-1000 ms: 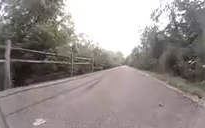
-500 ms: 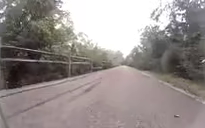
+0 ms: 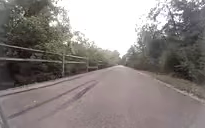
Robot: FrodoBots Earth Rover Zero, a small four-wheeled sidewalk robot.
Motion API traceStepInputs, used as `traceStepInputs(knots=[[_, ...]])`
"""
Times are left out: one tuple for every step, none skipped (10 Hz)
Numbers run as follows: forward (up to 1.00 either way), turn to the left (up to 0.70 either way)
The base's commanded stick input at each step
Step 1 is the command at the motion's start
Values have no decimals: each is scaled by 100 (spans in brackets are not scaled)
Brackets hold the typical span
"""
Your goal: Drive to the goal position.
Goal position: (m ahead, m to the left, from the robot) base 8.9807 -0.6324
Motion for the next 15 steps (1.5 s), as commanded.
traceStepInputs(knots=[[70,-27],[70,-15],[70,-3],[70,0],[70,-3],[70,-18],[70,-25],[70,-27],[70,-12],[70,0],[70,0],[70,0],[70,0],[70,0],[70,0]])
